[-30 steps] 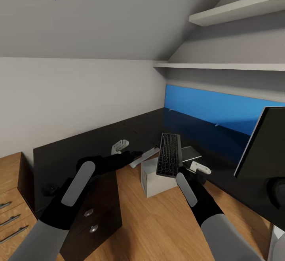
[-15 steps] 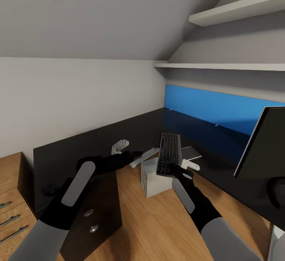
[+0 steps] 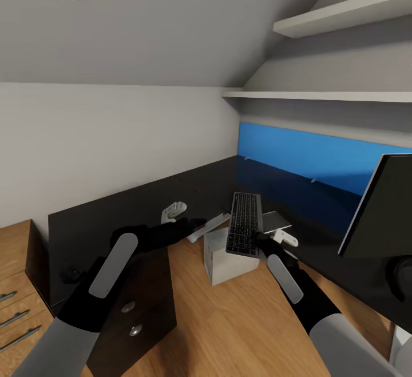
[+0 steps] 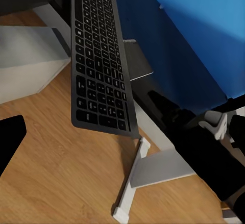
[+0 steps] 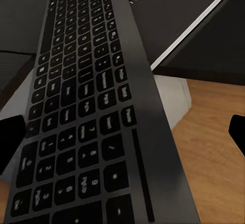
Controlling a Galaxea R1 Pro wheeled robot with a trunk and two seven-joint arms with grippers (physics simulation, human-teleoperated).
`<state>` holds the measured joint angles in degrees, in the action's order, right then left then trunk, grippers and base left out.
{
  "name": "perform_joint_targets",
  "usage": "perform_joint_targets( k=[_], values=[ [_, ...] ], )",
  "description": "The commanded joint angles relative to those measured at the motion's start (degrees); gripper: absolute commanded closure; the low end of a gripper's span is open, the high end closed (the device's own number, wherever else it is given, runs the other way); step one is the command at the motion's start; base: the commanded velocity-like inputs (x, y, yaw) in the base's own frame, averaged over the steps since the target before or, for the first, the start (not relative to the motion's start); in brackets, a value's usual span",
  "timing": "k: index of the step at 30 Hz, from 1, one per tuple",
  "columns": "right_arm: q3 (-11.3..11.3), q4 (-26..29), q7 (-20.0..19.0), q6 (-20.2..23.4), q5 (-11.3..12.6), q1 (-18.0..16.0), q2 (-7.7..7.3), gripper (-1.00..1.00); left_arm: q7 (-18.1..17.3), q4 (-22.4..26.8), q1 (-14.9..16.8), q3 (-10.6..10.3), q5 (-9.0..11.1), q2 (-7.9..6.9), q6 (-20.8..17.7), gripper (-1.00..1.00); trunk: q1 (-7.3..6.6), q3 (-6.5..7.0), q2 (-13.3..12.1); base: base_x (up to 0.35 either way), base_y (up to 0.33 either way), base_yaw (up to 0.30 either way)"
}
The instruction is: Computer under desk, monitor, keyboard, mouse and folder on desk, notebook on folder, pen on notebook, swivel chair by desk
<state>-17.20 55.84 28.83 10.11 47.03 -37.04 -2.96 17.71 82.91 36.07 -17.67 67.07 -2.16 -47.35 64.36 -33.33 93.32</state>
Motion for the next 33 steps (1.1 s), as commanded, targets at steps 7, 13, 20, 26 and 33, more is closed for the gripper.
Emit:
perform_joint_targets(
  k=[7,13,20,26,33],
  values=[
    [-0.3,0.3,-0.4,0.2,0.6,-0.1,-0.3,-1.0,0.6,0.1,0.1,-0.1,0.6,-0.04,0.0,-1.0,0.0,-0.06,0.0,0.0,0.0,0.0],
    [-0.3,0.3,-1.0,0.1,0.7,-0.1,-0.37,-1.0,0.6,0.1,0.1,-0.1,0.6,-0.04,0.0,-1.0,0.0,-0.06,0.0,0.0,0.0,0.0],
    [-0.3,0.3,-1.4,0.2,0.7,-0.1,-0.38,-1.0,0.6,0.1,0.1,-0.1,0.6,-0.04,0.0,-1.0,0.0,-0.06,0.0,-0.104,0.0,0.0],
    [-0.3,0.3,-1.4,0.2,0.7,-0.1,-0.38,-1.0,0.6,0.1,0.1,-0.1,0.6,-0.04,0.0,-1.0,0.0,-0.06,0.0,-0.33,0.0,0.0],
    [-0.3,0.2,-1.4,0.2,0.8,-0.1,-0.38,-1.0,0.6,0.1,0.1,-0.1,0.6,-0.04,0.0,-1.0,0.0,-0.06,0.0,-0.328,0.0,0.0]
  ],
)
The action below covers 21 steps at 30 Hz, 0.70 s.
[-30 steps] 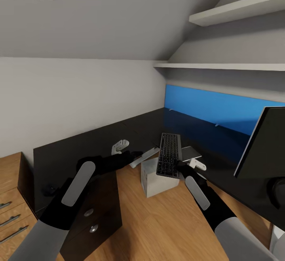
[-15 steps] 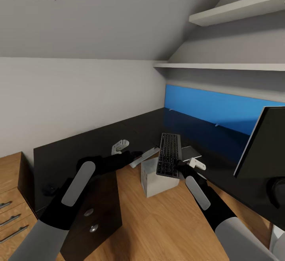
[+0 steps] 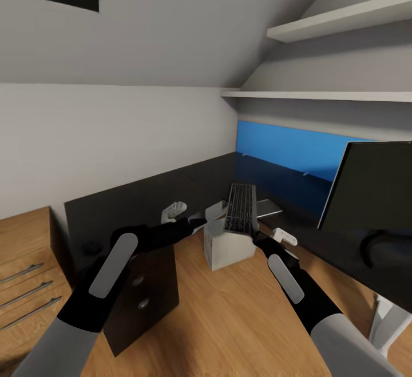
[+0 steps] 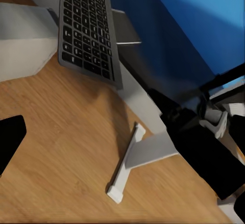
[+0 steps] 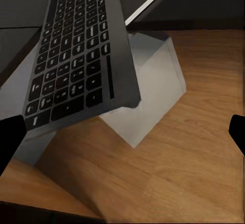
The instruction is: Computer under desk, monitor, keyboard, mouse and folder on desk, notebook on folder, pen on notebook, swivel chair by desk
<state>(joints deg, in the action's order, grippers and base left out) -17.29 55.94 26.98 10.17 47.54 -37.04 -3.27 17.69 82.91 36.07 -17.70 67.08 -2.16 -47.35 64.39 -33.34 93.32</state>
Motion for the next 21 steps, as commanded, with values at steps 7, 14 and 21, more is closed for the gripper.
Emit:
perform_joint_targets(
  k=[7,14,21],
  values=[
    [-0.2,0.0,0.4,0.1,0.3,0.0,-0.07,-1.0,0.2,0.3,0.1,-0.1,0.6,-0.04,-0.2,-1.0,-0.04,-0.06,0.0,-0.115,0.0,0.0],
    [-0.2,-0.1,0.4,0.1,0.4,0.1,0.01,-1.0,0.6,0.7,0.1,-0.3,0.5,-0.04,-0.1,-1.0,1.06,-0.96,2.0,-0.007,0.0,0.0],
    [-0.2,-0.3,-1.7,-1.2,0.6,2.3,0.13,-1.0,0.9,0.7,0.1,-0.3,0.5,-0.01,-0.1,-1.0,2.6,-2.22,4.8,0.0,0.0,0.0]
  ],
)
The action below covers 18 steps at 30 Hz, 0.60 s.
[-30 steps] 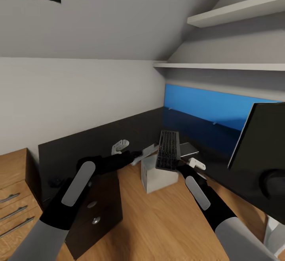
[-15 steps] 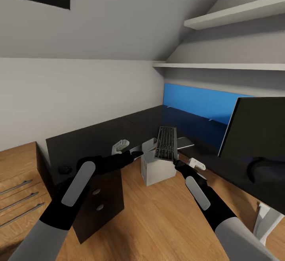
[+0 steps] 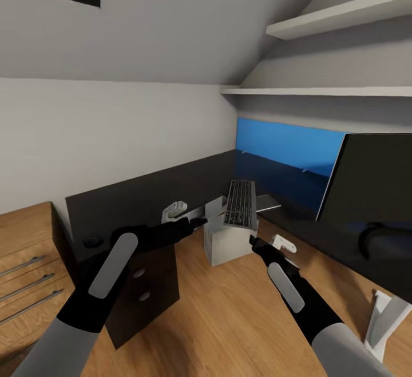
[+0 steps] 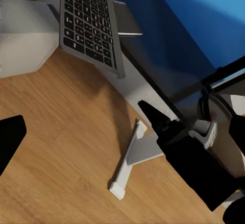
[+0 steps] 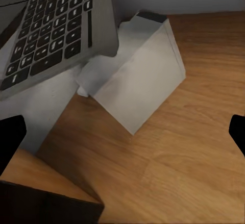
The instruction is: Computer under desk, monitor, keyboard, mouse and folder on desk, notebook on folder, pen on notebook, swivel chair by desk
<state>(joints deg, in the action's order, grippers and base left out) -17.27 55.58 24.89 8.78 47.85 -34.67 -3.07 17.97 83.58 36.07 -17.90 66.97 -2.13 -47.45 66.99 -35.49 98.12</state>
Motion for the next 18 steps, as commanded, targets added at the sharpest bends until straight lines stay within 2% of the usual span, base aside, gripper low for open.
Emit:
perform_joint_targets(
  k=[1,3,4,8,9,10,11,12,14,15,17,18],
  values=[
    [-0.2,0.0,-1.2,-0.3,0.9,0.2,-0.08,-1.0,0.6,0.1,0.1,-0.1,0.6,-0.02,0.0,-1.0,0.22,-0.24,0.4,0.0,0.0,0.0],
    [0.0,-0.3,-3.1,-0.6,2.2,0.3,-0.1,-1.0,0.7,0.1,0.1,-0.1,0.6,0.0,0.0,-1.0,0.66,-0.6,1.3,0.0,0.0,0.0],
    [0.4,-0.8,-5.2,-0.7,4.4,0.4,-0.13,-1.0,0.7,0.0,0.1,-0.1,0.6,-0.01,0.0,-1.0,0.88,-0.78,1.7,0.0,0.0,0.0],
    [2.0,-1.6,-10.0,-0.8,10.5,0.5,-0.21,-1.0,0.7,0.0,0.1,-0.1,0.6,0.01,0.0,-1.0,1.76,-1.5,3.3,0.0,0.0,0.0],
    [3.0,-2.1,-13.7,-0.8,15.1,0.5,-0.3,-1.0,0.7,0.0,0.1,-0.1,0.6,0.02,0.0,-1.0,1.98,-1.68,3.7,0.0,0.0,0.0],
    [3.5,-2.3,-15.8,-0.8,17.7,0.5,-0.47,-1.0,0.7,0.0,0.1,-0.1,0.6,0.02,0.0,-1.0,2.2,-1.86,4.1,0.0,0.0,0.0],
    [3.6,-2.4,-16.7,-0.8,18.9,0.6,-0.64,-1.0,0.7,0.0,0.1,-0.1,0.6,0.02,0.0,-1.0,2.42,-2.04,4.5,0.0,0.0,0.0],
    [4.0,-2.6,-18.2,-0.7,21.0,0.6,-1.15,-1.0,0.7,0.0,0.1,-0.1,0.6,0.02,0.0,-1.0,2.64,-2.22,4.9,0.0,0.0,0.0],
    [4.3,-2.7,-19.5,-0.7,23.0,0.6,-1.82,-1.0,0.7,0.0,0.1,-0.1,0.6,0.02,0.0,-1.0,3.08,-2.58,5.7,0.0,0.0,0.0],
    [4.5,-2.7,-21.4,-0.7,25.9,0.6,-2.57,-1.0,0.7,0.0,0.1,-0.1,0.6,0.02,0.0,-1.0,3.3,-2.76,6.1,0.0,0.0,0.0],
    [4.6,-2.8,-23.1,-0.5,27.6,0.6,-2.88,-1.0,0.7,0.0,0.1,-0.1,0.6,0.02,0.0,-1.0,3.74,-3.12,6.9,0.0,0.0,0.0],
    [4.7,-2.8,-25.1,0.0,28.9,0.6,-3.11,-1.0,0.7,0.0,0.1,-0.1,0.6,0.02,0.0,-1.0,3.96,-3.3,7.3,0.0,0.0,0.0]
  ],
)
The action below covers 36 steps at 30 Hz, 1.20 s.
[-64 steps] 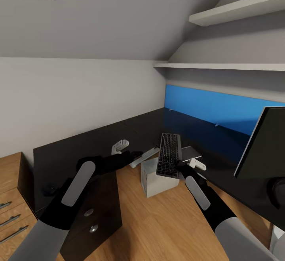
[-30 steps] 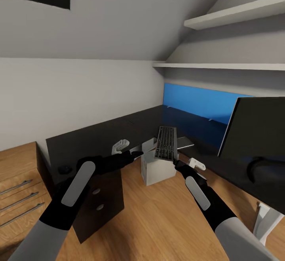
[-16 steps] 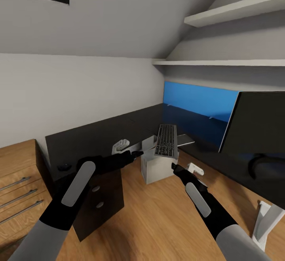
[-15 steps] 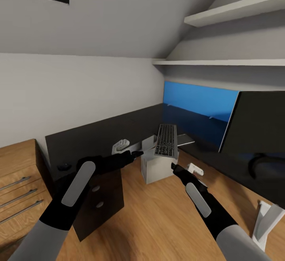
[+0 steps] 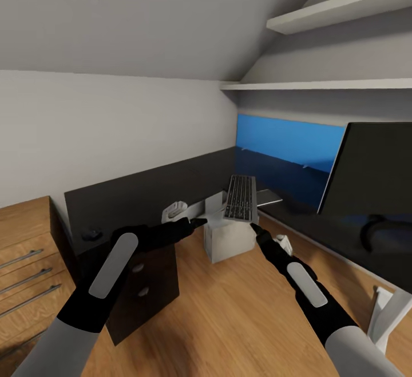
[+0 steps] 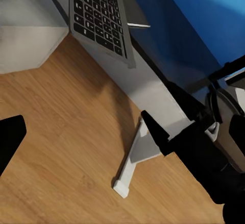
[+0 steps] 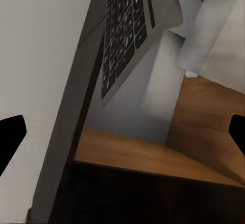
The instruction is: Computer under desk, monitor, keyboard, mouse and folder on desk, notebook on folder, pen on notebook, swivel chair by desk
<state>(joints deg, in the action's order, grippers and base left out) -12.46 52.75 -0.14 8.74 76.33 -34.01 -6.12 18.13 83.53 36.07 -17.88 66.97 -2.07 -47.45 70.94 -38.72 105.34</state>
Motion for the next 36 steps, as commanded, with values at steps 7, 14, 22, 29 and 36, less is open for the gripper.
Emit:
perform_joint_targets(
  k=[7,14,22,29,36],
  values=[
    [0.0,-5.5,-15.7,6.6,2.4,0.5,-0.46,-1.0,0.5,0.1,0.1,-0.1,0.6,-0.04,0.0,-1.0,1.54,-1.32,2.9,0.0,0.0,0.0],
    [0.1,-9.4,-25.1,7.7,2.6,0.6,-0.96,-1.0,0.6,0.1,0.1,-1.1,0.6,-0.04,0.0,-1.0,3.08,-2.58,5.7,0.0,0.0,0.0],
    [0.1,-10.1,-28.1,7.8,2.4,0.6,-2.08,-1.0,0.6,0.1,0.1,-1.7,0.7,0.01,0.0,-1.0,4.83,-4.01,8.9,0.0,0.0,0.0],
    [0.1,-10.2,-28.4,7.7,2.4,0.6,-2.44,-1.0,0.6,0.1,0.1,-1.7,0.6,0.45,0.0,-1.0,6.37,-5.27,11.7,0.0,0.0,0.0],
    [0.0,-10.2,-28.5,7.7,2.4,0.6,-2.56,-1.0,0.5,0.1,0.1,-1.7,0.6,0.7,0.0,-1.0,7.91,-6.53,14.5,0.0,0.0,0.0]
  ],
)
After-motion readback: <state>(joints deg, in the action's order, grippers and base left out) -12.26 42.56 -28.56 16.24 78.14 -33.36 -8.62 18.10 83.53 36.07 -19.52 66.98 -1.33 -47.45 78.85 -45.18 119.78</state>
